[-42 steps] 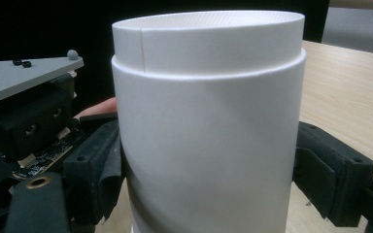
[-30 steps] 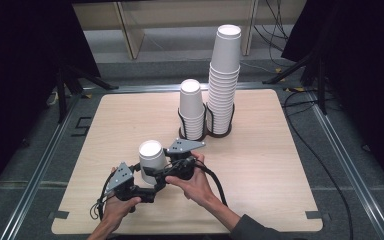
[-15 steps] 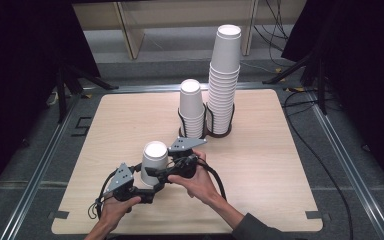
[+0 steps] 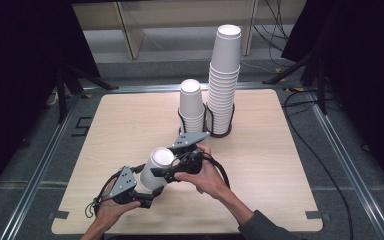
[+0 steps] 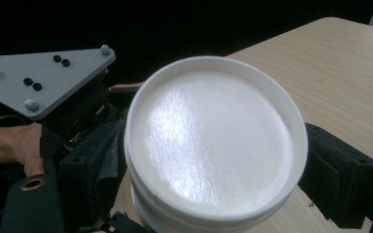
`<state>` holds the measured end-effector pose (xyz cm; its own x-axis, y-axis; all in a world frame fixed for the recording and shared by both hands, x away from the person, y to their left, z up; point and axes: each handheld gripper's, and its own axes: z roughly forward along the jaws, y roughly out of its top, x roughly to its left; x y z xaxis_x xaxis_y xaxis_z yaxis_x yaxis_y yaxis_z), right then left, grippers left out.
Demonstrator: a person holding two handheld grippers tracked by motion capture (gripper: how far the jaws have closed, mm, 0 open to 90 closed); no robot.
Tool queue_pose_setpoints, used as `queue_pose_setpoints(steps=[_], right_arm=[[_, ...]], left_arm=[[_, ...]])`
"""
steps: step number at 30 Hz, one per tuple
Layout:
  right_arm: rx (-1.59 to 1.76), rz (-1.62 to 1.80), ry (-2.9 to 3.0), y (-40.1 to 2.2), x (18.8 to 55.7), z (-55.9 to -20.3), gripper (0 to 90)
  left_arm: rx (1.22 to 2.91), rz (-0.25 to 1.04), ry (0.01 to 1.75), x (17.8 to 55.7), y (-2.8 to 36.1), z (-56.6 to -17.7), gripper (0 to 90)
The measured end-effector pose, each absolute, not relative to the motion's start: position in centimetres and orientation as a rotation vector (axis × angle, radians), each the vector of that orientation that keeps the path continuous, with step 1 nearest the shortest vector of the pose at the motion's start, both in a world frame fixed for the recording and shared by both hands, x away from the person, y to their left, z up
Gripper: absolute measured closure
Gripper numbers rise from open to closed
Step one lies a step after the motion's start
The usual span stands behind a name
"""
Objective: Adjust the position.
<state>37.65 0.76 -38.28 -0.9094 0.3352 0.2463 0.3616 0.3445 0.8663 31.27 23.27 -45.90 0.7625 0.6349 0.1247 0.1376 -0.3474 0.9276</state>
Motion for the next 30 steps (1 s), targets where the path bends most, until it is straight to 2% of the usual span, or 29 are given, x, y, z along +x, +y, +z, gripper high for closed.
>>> queue_pose_setpoints(steps=[12,16,23,30], right_arm=[[-0.611,-1.512,-2.587,0.0,37.7,-38.6,18.3],[-0.6,-1.488,-2.584,-0.1,37.9,-38.9,21.1],[-0.613,-1.492,-2.539,-0.4,38.0,-38.7,23.5],[-0.642,-1.572,-2.497,-1.4,38.2,-37.8,24.1]], left_arm=[[2.003,0.595,0.521,30.6,22.7,-46.0,9.9],[2.036,0.589,0.508,30.5,22.6,-45.9,9.9],[1.955,0.546,0.524,30.8,22.6,-46.4,3.5],[1.822,0.502,0.577,31.1,23.3,-46.1,4.8]])
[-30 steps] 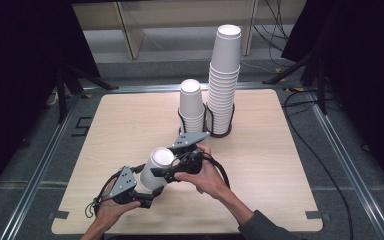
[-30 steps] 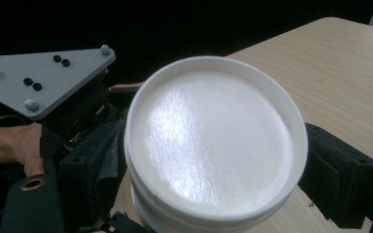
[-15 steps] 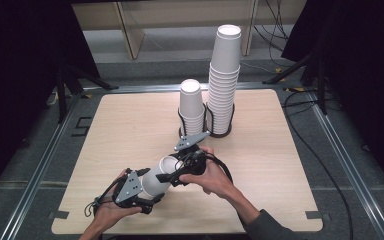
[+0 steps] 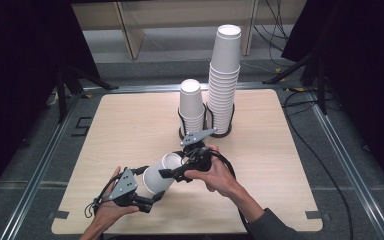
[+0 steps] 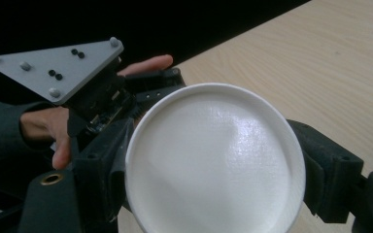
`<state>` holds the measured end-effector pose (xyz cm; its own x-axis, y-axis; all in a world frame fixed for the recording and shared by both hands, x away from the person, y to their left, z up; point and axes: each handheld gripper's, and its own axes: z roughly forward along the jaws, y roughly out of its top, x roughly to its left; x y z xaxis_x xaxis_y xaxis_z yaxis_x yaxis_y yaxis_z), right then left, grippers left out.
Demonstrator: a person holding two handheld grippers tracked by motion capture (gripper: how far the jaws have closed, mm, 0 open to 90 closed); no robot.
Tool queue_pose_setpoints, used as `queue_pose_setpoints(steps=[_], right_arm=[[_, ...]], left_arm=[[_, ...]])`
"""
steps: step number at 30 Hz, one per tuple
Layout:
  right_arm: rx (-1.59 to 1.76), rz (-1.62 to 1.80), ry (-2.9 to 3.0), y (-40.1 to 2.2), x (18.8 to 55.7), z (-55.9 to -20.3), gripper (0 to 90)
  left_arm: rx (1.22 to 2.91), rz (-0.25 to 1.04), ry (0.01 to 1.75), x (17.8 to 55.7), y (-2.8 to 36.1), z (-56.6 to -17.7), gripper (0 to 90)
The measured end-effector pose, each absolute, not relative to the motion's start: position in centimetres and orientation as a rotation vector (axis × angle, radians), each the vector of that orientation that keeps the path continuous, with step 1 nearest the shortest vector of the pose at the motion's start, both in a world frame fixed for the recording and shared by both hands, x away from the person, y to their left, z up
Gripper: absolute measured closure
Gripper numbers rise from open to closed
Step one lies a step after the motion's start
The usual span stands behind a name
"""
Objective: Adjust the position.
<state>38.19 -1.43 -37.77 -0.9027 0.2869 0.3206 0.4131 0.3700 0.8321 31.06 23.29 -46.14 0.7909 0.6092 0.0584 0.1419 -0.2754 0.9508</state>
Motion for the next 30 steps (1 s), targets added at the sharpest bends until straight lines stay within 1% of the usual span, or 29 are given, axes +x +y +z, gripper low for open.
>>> queue_pose_setpoints(steps=[2,3,4,8,10,12,14,16,18,19,20,22,30], right_arm=[[-0.649,-1.598,-2.476,-1.73,38.23,-37.44,24.1],[-0.672,-1.602,-2.455,-1.95,38.1,-37.12,24.2],[-0.674,-1.609,-2.43,-1.95,38.02,-37.01,24.2],[-0.633,-1.63,-2.425,-1.8,37.94,-36.95,24.3],[-0.657,-1.602,-2.429,-1.73,37.71,-36.87,24.3],[-0.657,-1.601,-2.426,-1.74,37.76,-36.89,24.4],[-0.655,-1.616,-2.423,-1.77,37.85,-36.94,24.4],[-0.637,-1.628,-2.432,-1.8,37.98,-36.91,24.4],[-0.637,-1.632,-2.418,-2.05,38.2,-36.91,24.4],[-0.637,-1.632,-2.418,-2.05,38.2,-36.91,24.4],[-0.639,-1.625,-2.407,-2.13,38.24,-36.93,24.4],[-0.637,-1.625,-2.416,-2.02,38.3,-37.01,24.4],[-0.628,-1.602,-2.412,-1.58,38.64,-37.59,24.5]], left_arm=[[1.806,0.504,0.57,31.1,23.23,-46.1,9.0],[1.803,0.505,0.554,30.92,23.16,-45.99,14.5],[1.777,0.507,0.545,30.94,22.98,-46.06,13.7],[1.779,0.535,0.55,30.84,22.93,-45.91,12.6],[1.754,0.523,0.563,30.97,22.77,-46.02,11.8],[1.776,0.547,0.582,30.92,22.92,-45.89,7.2],[1.753,0.57,0.616,31.13,22.8,-45.97,2.3],[1.743,0.571,0.616,31.2,22.78,-46.0,2.4],[1.765,0.595,0.603,31.02,23.02,-45.82,5.4],[1.739,0.6,0.591,31.06,22.89,-45.92,5.4],[1.763,0.624,0.595,30.98,22.98,-45.85,2.2],[1.754,0.628,0.596,31.1,22.9,-45.94,0.1],[1.787,0.669,0.584,30.82,22.66,-46.18,0.0]])
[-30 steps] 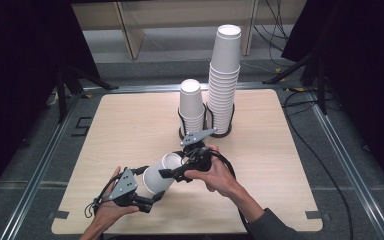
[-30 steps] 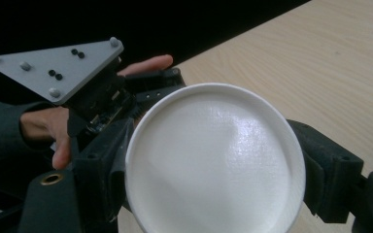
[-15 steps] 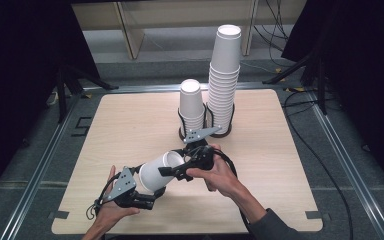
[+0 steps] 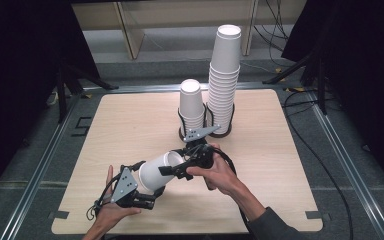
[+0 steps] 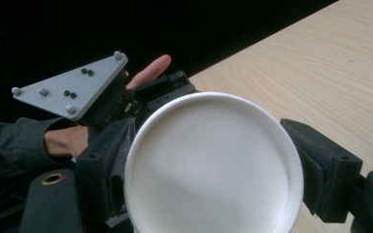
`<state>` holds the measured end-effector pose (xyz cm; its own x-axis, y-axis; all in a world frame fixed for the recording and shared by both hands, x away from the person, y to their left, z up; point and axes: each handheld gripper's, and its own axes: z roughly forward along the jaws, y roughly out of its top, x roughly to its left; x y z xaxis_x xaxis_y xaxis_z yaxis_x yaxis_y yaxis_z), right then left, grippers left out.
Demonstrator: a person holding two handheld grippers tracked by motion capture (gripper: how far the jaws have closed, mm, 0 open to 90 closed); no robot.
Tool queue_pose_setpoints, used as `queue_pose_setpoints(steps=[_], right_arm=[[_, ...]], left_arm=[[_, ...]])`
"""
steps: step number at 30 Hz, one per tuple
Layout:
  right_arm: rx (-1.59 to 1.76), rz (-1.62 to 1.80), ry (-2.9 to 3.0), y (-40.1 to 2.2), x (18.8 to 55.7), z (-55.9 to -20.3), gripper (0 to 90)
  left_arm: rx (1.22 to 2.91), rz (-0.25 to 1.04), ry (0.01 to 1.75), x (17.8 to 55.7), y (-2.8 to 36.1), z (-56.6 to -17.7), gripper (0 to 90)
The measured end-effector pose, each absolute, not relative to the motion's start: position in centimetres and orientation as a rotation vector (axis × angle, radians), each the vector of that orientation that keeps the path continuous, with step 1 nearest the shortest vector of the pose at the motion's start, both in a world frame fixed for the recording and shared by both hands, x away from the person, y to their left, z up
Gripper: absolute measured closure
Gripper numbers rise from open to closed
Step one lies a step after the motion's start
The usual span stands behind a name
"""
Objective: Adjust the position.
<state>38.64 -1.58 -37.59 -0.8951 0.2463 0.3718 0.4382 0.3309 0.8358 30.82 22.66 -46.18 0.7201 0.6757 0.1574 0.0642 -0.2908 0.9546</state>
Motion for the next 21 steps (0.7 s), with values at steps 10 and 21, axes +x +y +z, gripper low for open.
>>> queue_pose_setpoints(steps=[10,21], right_arm=[[-0.626,-1.578,-2.387,-0.8,38.65,-37.9,24.5],[-0.623,-1.518,-2.387,-1.27,38.95,-38.23,22.4]], left_arm=[[1.769,0.645,0.538,30.64,22.66,-46.2,4.2],[1.883,0.605,0.527,30.7,22.85,-45.69,9.2]])
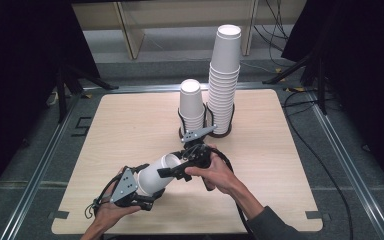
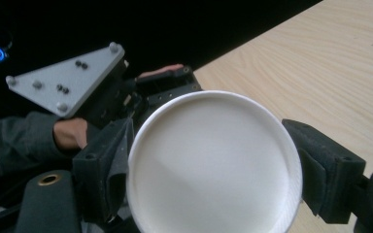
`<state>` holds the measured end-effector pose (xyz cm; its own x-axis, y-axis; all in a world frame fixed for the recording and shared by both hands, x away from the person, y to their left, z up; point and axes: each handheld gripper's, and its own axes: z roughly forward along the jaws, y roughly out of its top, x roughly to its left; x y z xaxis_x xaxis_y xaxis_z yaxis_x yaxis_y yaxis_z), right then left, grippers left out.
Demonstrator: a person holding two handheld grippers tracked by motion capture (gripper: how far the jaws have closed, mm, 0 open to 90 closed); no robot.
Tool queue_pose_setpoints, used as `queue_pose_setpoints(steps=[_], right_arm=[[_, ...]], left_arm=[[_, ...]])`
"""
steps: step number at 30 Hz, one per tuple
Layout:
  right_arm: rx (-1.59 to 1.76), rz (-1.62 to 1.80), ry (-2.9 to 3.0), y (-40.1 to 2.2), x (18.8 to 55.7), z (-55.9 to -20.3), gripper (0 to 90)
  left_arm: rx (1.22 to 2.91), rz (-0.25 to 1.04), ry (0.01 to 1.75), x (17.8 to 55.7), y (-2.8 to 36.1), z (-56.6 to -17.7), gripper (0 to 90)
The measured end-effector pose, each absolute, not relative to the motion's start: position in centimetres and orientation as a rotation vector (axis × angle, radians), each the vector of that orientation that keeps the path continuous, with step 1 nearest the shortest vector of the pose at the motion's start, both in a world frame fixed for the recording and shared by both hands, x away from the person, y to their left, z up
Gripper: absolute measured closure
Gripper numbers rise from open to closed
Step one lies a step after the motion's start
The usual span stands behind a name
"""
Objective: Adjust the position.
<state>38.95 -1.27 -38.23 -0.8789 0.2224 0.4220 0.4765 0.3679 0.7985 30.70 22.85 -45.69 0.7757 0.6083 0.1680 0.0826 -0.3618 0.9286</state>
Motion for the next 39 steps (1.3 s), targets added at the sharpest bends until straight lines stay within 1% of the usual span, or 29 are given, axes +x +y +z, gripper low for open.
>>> queue_pose_setpoints(steps=[4,8,13,20,26,27,28,30,33,36,39], right_arm=[[-0.579,-1.499,-2.518,-1.7,38.9,-37.8,18.8],[-0.493,-1.439,-2.687,-2.1,38.5,-37.0,18.4],[-0.402,-1.353,-2.803,-1.9,37.7,-36.6,18.5],[-0.249,-1.241,-2.937,-1.2,37.0,-36.5,19.1],[-0.227,-1.151,-2.982,-0.7,36.4,-36.6,19.2],[-0.214,-1.135,-2.992,-0.6,36.4,-36.6,19.2],[-0.212,-1.124,-2.997,-0.5,36.3,-36.7,19.2],[-0.136,-1.111,-3.018,-0.3,36.4,-36.8,19.4],[-0.154,-1.052,-3.033,0.0,35.9,-36.9,19.4],[-0.121,-1.015,-3.063,0.4,35.7,-37.2,19.7],[-0.081,-0.966,-3.089,1.0,35.5,-37.4,19.8]], left_arm=[[1.945,0.6,0.524,30.7,22.7,-45.9,10.0],[2.004,0.6,0.522,30.5,22.4,-46.0,10.3],[2.082,0.566,0.516,30.6,22.3,-46.0,10.6],[2.138,0.565,0.49,30.7,22.2,-45.9,10.8],[2.178,0.553,0.475,30.6,22.2,-45.9,10.8],[2.209,0.573,0.459,30.7,22.3,-45.8,10.8],[2.188,0.552,0.469,30.6,22.0,-45.9,10.9],[2.213,0.56,0.451,30.6,22.1,-45.8,10.9],[2.2,0.552,0.453,30.5,22.0,-45.8,10.9],[2.242,0.563,0.428,30.5,22.1,-45.7,10.9],[2.246,0.557,0.413,30.4,22.0,-45.6,11.0]])
